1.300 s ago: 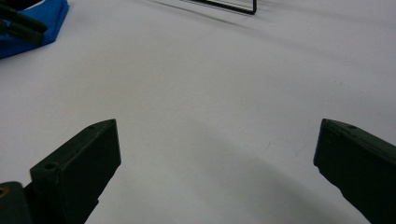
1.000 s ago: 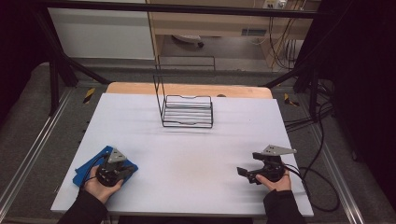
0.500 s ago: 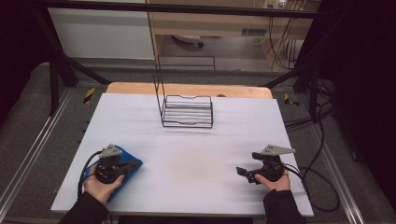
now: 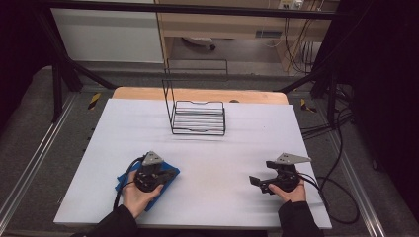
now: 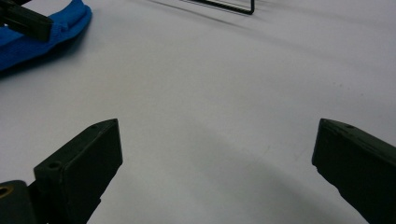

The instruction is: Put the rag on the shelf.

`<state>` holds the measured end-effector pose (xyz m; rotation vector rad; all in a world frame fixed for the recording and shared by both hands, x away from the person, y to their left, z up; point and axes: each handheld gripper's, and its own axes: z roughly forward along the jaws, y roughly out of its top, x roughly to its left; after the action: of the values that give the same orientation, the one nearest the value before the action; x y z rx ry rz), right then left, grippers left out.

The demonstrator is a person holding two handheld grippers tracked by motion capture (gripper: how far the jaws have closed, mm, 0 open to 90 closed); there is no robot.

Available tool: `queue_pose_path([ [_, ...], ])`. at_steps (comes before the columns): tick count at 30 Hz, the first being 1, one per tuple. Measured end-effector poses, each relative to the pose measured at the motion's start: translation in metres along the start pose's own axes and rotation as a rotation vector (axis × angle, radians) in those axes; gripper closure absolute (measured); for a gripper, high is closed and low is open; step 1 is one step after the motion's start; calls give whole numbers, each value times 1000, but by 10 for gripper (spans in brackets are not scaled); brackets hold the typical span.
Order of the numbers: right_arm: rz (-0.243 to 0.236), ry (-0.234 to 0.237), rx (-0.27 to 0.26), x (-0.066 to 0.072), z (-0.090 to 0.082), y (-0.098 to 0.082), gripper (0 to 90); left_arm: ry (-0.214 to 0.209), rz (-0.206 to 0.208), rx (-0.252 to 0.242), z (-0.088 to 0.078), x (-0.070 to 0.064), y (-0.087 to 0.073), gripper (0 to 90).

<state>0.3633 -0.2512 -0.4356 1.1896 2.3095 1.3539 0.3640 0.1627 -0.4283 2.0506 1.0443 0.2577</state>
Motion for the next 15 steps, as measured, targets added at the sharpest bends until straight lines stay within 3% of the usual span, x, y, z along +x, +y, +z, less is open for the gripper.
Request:
queue_pose_path([
  [6, -9, -8, 1, 2, 1, 1, 25, -16, 34, 31, 16, -4, 1, 821],
  [7, -10, -12, -1, 2, 1, 1, 26, -38, 36, 29, 15, -2, 0, 792],
  [10, -12, -15, -1, 4, 1, 2, 27, -65, 41, 13, 5, 1, 4, 667],
  [13, -24, -15, -4, 7, 3, 4, 28, -61, 67, 6, -4, 4, 7, 508],
  [15, -23, -14, -6, 10, 5, 5, 30, -27, 101, -19, -23, 16, 8, 452],
])
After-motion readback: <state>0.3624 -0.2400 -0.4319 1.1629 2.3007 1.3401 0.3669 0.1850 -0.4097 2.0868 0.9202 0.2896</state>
